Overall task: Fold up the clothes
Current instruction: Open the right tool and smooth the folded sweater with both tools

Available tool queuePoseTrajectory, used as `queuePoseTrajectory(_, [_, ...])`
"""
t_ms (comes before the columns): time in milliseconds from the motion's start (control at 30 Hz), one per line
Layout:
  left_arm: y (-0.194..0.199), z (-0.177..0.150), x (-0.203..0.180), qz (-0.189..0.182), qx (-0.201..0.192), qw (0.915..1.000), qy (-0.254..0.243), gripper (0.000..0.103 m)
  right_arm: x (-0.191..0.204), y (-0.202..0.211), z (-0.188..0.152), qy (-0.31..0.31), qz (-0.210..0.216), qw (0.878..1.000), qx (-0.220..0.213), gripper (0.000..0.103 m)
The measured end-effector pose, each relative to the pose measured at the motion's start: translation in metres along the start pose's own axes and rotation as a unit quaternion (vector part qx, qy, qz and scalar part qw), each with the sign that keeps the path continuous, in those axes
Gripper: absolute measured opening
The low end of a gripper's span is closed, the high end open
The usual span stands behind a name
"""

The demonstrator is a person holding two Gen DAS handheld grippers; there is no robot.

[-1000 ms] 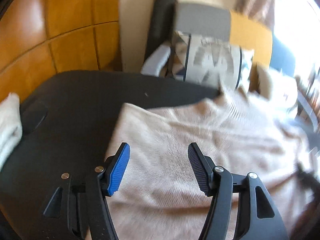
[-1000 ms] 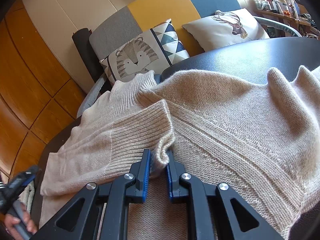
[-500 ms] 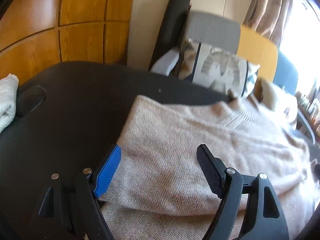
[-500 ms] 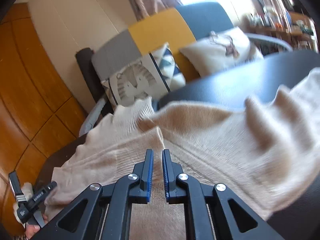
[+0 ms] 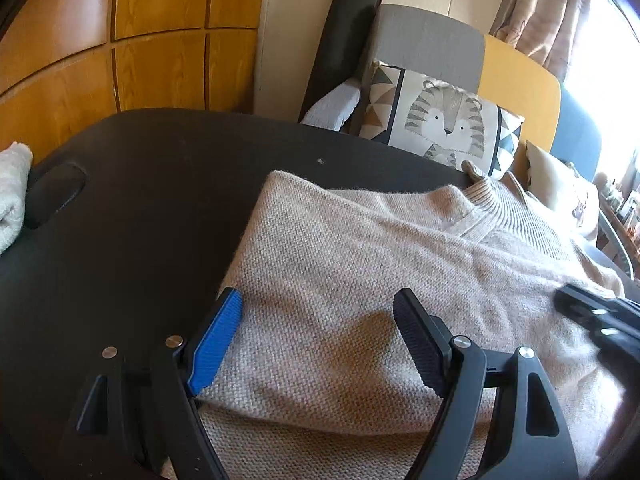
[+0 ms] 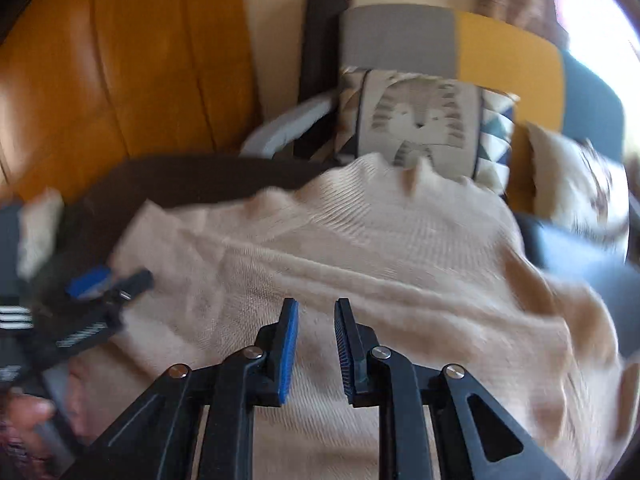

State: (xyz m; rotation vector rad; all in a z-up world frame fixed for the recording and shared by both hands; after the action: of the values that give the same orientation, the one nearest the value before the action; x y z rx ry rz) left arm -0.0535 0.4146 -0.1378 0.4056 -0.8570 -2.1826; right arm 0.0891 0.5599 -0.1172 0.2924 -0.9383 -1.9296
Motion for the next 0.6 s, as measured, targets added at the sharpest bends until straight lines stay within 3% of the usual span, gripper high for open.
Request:
queuePoseTrajectory(100, [0.001, -0.002, 0.000, 0.003, 0.001, 1.0000, -0.002, 0.081, -0.006, -0.021, 0.000, 0.013, -0.021, 0.999, 0.027, 0.019])
queuePoseTrajectory(300, [0.002, -0.003, 0.000, 0.009, 0.004, 0.9999, -0.009, 0.081, -0.086, -0.002, 0.003, -0.105, -0.091, 0.990, 0.009, 0.018])
queuePoseTrajectory(367, [0.002, -0.003, -0.001, 0.011, 0.005, 0.9999, -0.010, 0.081, -0.087, 0.007, 0.004, -0.101, -0.112, 0.988, 0.008, 0.020])
queuePoseTrajectory(467, [0.002, -0.003, -0.001, 0.012, 0.006, 0.9999, -0.011, 0.081, -0.049, 0.025, 0.005, -0.075, -0.055, 0.995, -0.020, 0.021])
queuePoseTrajectory(533, [0.002, -0.003, -0.001, 0.013, 0.007, 0.9998, -0.012, 0.081, -0.016, 0.025, 0.001, -0.036, -0.023, 0.999, -0.017, 0.021])
queuePoseTrajectory(600, [0.002, -0.002, -0.001, 0.013, 0.007, 0.9998, -0.012, 0.081, 0.004, 0.017, -0.006, -0.003, -0.018, 1.000, -0.002, 0.021])
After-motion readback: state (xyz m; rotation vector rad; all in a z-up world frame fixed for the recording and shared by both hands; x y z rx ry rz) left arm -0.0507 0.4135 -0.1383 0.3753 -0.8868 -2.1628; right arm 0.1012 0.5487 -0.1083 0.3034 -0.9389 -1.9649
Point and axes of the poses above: each gripper's, at about its wrist camera, not at the fingertips, and y roughly against the way its jaws point, x to its left, z to its top, the point moved 9 cm from there along -y, roughly the way its jaws point, and after that the axes turned 9 degrees about -y, right-handed, at the moved point
